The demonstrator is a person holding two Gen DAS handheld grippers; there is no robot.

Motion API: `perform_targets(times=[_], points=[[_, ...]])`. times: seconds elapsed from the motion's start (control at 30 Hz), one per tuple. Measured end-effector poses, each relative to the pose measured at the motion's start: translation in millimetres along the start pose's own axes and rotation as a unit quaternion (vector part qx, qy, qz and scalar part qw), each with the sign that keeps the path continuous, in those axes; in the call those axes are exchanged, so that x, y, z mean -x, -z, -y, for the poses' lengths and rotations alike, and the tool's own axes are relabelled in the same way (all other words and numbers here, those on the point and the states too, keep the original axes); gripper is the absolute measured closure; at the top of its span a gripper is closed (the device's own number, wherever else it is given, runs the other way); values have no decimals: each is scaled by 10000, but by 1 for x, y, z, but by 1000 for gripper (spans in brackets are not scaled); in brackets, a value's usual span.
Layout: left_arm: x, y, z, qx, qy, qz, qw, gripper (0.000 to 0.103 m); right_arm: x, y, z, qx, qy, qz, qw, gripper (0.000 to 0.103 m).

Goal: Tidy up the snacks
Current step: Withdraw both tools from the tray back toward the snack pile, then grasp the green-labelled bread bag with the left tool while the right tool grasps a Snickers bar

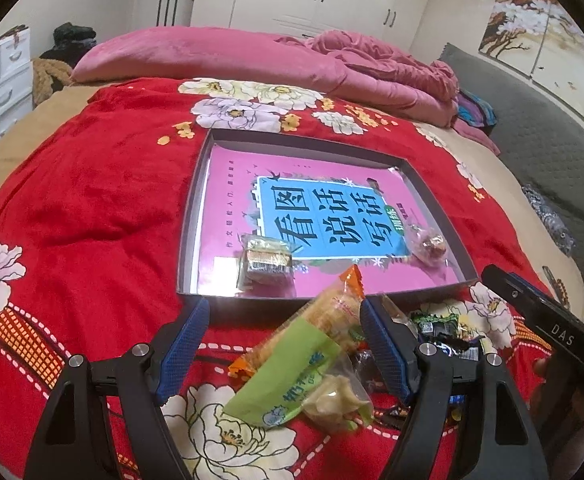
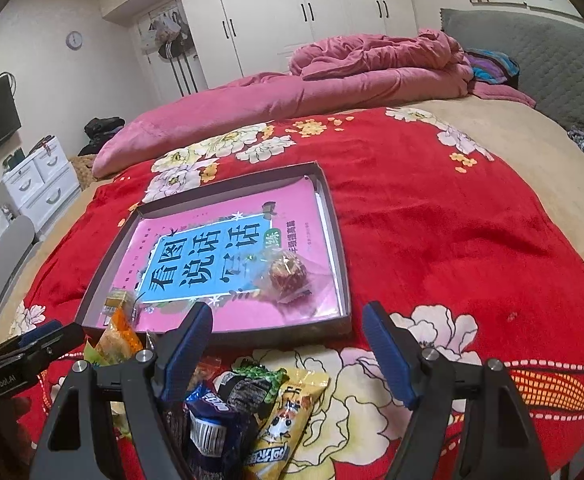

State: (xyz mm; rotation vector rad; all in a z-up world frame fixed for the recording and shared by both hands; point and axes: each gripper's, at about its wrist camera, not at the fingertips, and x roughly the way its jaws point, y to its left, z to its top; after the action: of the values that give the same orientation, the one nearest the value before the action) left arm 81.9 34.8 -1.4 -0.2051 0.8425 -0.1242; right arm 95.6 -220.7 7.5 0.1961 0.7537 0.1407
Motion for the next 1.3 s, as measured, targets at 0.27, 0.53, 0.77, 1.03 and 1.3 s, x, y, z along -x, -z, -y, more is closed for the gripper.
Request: perform_targets(times=[0.27, 0.53, 0.77, 1.03, 1.3], points=[[-1, 4, 3, -70, -29, -82, 9999, 24, 4, 8, 11, -228, 138, -155, 9995, 26], [1, 7, 5, -122, -60, -125, 9998, 24, 15, 19, 6, -132, 55, -271, 9995, 26], [5, 10, 3, -101, -80, -137, 9998, 24, 25, 29, -12, 195, -141, -328, 9992, 26], [6, 12, 2, -103, -148, -158, 9997, 24, 38, 42, -45, 806, -464, -295, 9952, 26], [0, 13, 3, -142, -135, -281, 9994, 24, 36, 50, -65, 1164, -652, -385, 9903, 26]])
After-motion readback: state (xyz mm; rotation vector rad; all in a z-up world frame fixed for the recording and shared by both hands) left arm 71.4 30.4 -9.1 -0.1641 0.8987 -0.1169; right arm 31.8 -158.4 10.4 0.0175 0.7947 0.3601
